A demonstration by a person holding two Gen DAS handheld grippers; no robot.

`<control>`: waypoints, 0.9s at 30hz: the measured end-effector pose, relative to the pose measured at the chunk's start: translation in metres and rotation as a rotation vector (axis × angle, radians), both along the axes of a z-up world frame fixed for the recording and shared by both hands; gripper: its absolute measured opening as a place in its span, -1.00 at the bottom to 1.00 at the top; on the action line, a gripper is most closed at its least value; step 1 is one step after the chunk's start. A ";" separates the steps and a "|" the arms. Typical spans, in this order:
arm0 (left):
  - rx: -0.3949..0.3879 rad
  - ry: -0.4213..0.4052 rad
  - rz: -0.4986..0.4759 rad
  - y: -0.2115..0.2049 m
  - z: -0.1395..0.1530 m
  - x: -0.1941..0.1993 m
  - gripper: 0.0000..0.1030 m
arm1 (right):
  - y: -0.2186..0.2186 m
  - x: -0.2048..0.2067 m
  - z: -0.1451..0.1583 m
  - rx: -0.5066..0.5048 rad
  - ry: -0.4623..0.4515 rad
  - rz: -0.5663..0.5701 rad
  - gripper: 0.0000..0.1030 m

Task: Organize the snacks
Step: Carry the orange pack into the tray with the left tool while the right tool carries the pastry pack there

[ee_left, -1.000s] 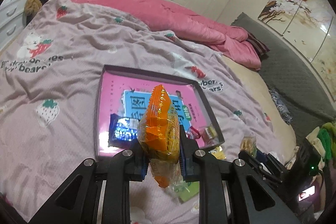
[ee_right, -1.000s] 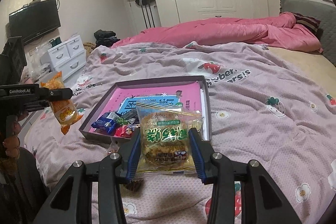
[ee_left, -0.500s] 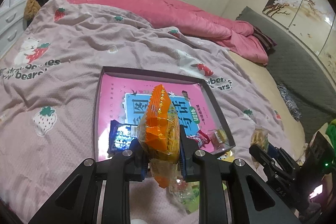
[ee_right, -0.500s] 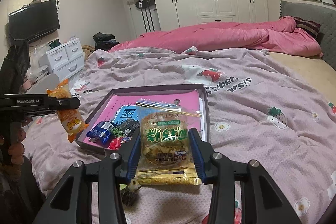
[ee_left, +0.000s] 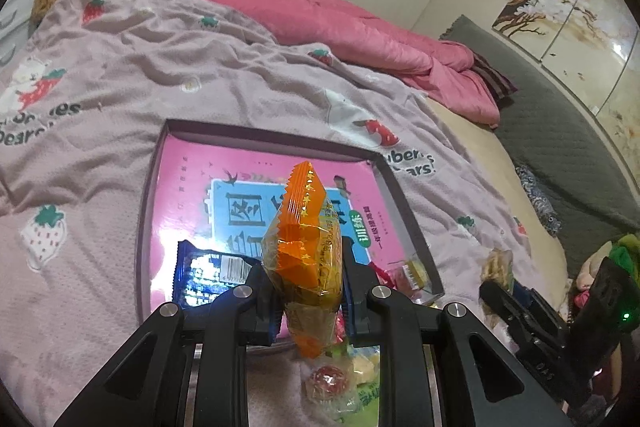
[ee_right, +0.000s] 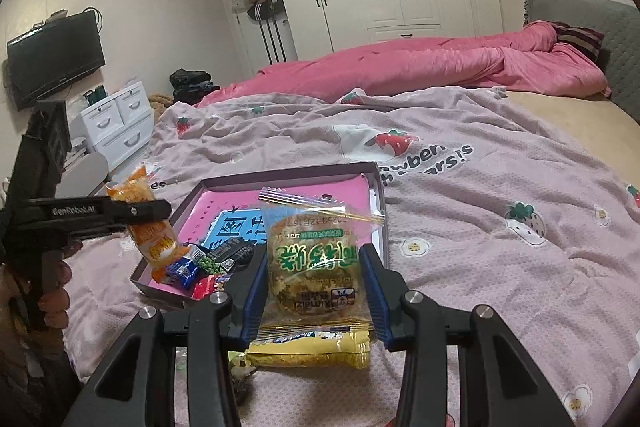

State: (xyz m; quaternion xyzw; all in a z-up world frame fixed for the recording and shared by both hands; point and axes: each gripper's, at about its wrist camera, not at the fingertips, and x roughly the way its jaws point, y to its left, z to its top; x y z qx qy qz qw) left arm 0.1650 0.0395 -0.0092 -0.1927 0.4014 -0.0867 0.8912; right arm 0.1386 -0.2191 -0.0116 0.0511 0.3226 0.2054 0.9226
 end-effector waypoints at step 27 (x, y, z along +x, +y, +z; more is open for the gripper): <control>-0.017 0.072 -0.013 0.006 -0.056 0.023 -0.54 | 0.029 0.037 -0.025 -0.049 0.044 0.051 -0.13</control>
